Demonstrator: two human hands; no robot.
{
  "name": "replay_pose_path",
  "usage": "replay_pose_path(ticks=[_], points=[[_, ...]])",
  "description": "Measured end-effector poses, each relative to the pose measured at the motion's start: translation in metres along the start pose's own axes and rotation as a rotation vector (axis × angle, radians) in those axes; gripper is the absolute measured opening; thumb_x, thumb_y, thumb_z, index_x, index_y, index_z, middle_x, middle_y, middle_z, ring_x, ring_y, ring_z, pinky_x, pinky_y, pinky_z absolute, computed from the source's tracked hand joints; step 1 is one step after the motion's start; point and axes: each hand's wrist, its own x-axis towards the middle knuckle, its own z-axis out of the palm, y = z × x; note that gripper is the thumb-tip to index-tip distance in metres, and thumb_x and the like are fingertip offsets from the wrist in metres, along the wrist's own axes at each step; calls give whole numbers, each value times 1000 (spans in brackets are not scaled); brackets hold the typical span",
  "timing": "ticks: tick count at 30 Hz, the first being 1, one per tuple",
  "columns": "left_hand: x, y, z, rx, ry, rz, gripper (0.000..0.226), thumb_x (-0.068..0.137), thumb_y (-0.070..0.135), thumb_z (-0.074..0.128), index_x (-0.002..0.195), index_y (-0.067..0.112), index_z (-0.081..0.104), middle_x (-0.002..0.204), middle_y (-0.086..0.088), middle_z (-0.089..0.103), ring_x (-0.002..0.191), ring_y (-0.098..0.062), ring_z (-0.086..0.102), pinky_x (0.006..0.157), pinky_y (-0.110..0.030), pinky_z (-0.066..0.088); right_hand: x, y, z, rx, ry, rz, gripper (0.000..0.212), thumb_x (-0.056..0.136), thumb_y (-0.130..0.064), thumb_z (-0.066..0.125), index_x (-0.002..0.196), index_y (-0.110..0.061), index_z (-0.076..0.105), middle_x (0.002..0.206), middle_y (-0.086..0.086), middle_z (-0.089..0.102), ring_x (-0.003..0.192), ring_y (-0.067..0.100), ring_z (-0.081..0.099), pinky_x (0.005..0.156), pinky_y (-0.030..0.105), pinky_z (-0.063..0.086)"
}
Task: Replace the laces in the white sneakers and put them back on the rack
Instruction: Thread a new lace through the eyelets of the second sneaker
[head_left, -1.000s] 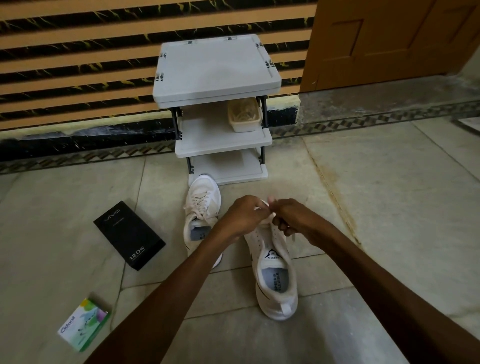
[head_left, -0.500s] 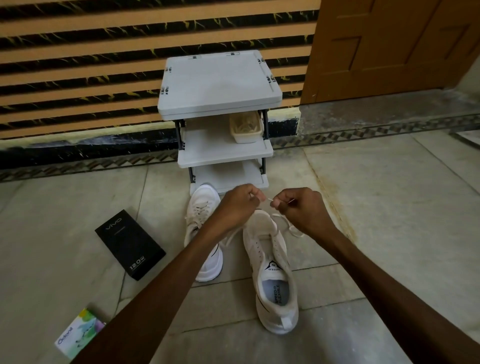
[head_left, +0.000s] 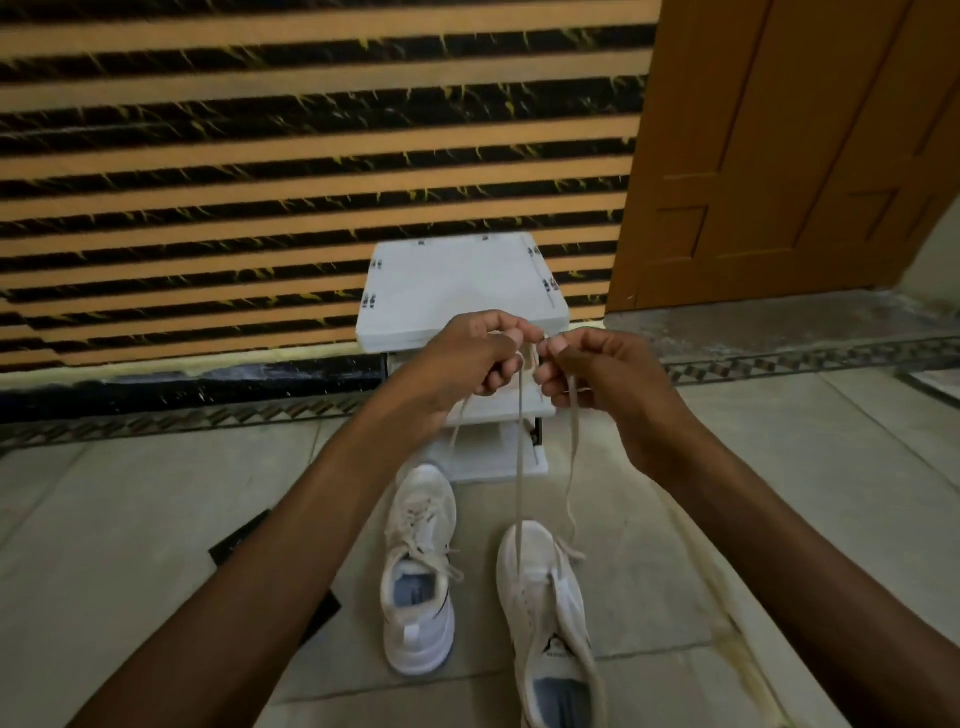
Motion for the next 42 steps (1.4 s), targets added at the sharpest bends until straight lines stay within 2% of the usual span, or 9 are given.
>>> replay_pose_path(ticks=[10,14,19,23,26,31,37,39,42], points=[[0,89,-32,-91,61,120,22,101,12,47,104,11,69,70,3,62,60,-4,53,60,-19,44,17,-102,-6,-20,111,-90,17,93,-16,56,94,-13,73,93,-4,71,90,9,58,69,27,39],[-1,120,-41,-149,62,147,21,100,10,48,104,6,68,77,0,66,65,-5,58,68,-20,50,20,-140,-11,23,97,-131,17,93,-16,58,99,-11,73,86,-2,69,79,10,58,65,26,41],[-8,156,-49,-191,85,144,20,98,9,52,105,4,70,84,-5,70,69,-7,63,67,-19,53,23,-178,-10,45,108,-166,16,93,-19,59,95,-17,75,86,-1,71,89,17,60,77,35,47],[-18,183,-61,-197,125,173,22,100,8,49,106,5,70,92,-8,72,73,-7,66,68,-17,55,22,-199,-8,54,73,-203,17,93,-17,59,96,-17,75,82,-3,70,80,13,60,70,30,46],[-24,198,-68,-221,134,156,26,99,0,45,106,3,70,95,-12,73,76,-10,70,69,-18,57,23,-209,-5,56,95,-245,17,93,-22,60,94,-15,75,87,0,73,95,21,63,86,42,47],[-33,201,-71,-309,56,140,29,92,-13,47,110,-1,67,102,-16,73,95,-21,72,79,-24,59,19,-217,-1,93,110,-280,16,94,-22,61,92,-13,74,87,0,74,83,11,57,75,32,41],[-29,198,-72,74,255,312,28,102,23,46,96,12,71,74,0,67,62,-7,59,59,-19,49,16,-217,-1,114,109,-324,15,93,-24,63,94,-14,74,85,0,75,73,4,57,71,27,40],[-27,202,-74,151,327,353,29,102,25,45,92,15,70,71,3,61,61,-6,52,60,-19,44,17,-217,-1,97,122,-338,14,91,-25,64,93,-17,75,88,1,75,76,9,56,69,29,43],[-26,201,-72,28,315,349,23,100,17,49,97,10,71,79,-2,69,66,-8,62,63,-17,52,17,-214,-2,87,108,-350,13,91,-24,65,93,-16,75,88,3,74,75,10,58,63,27,49]])
